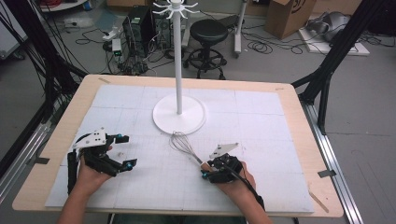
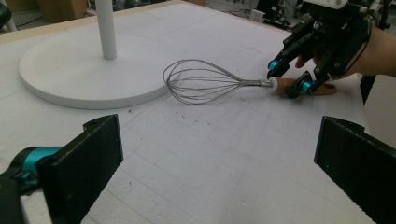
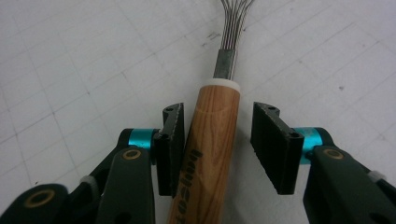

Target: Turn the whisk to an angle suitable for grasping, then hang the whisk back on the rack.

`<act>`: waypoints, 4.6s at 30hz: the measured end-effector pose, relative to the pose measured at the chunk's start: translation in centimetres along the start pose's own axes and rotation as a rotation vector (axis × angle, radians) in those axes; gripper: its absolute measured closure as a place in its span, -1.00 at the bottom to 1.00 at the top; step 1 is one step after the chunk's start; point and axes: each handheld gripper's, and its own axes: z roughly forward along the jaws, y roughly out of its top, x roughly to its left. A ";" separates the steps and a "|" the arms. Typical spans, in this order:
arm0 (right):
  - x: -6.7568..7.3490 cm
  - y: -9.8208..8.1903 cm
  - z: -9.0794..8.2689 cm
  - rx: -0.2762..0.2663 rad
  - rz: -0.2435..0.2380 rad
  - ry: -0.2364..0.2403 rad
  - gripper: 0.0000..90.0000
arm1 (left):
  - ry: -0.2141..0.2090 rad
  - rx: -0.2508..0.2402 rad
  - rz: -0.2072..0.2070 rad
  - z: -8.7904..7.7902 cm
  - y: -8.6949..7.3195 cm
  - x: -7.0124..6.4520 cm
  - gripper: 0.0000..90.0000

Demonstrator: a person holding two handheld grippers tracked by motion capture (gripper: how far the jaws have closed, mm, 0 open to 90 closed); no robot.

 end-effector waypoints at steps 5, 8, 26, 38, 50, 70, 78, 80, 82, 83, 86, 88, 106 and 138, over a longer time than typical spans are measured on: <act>-0.2 0.2 -0.1 0.016 -0.015 -0.003 0.44 | 0.007 0.006 0.000 -0.1 0.0 0.1 -0.96; -0.5 0.4 -0.1 0.033 -0.026 0.006 0.52 | 0.011 0.002 0.005 -0.3 0.0 0.1 -0.96; -0.5 4.2 2.6 0.081 -0.165 0.136 0.57 | 0.006 -0.068 0.009 -1.6 0.8 -0.2 -0.96; 3.9 10.4 7.8 0.107 -0.322 0.252 0.56 | 0.011 -0.092 0.023 -2.2 1.5 -0.4 -0.96; 4.6 11.4 8.3 0.089 -0.292 0.242 0.02 | 0.006 -0.082 0.021 -2.1 1.4 -0.5 -0.96; -0.8 5.4 -2.8 -0.149 -0.091 0.144 -0.27 | -0.018 -0.065 0.025 -1.3 1.5 -1.0 -0.96; -2.6 1.4 -5.8 -0.283 -0.001 0.055 -0.38 | -0.046 -0.073 0.023 -0.9 1.5 -1.2 -0.96; -3.1 0.5 -6.1 -0.317 0.028 0.036 -0.41 | -0.053 -0.082 0.018 -0.8 1.6 -1.2 -0.96; -3.7 -0.1 -6.2 -0.327 0.044 0.050 -0.43 | -0.053 -0.087 0.014 -0.6 1.6 -1.2 -0.96; -4.0 -0.4 -6.3 -0.334 0.054 0.037 -0.45 | -0.054 -0.089 0.014 -0.6 1.6 -1.2 -0.96; -4.8 -1.0 -6.7 -0.379 0.092 0.034 -0.47 | -0.059 -0.098 0.008 -0.5 1.6 -1.1 -0.96; -5.2 -1.1 -7.0 -0.398 0.099 0.022 -0.48 | -0.061 -0.097 0.003 -0.3 1.6 -1.0 -0.96; -7.2 -2.5 -9.1 -0.511 0.159 0.012 -0.73 | -0.075 -0.055 0.024 0.6 1.6 -1.4 -0.96; -7.8 -3.3 -10.0 -0.512 0.170 -0.001 -0.73 | -0.105 0.479 0.203 10.3 4.5 -3.8 -0.96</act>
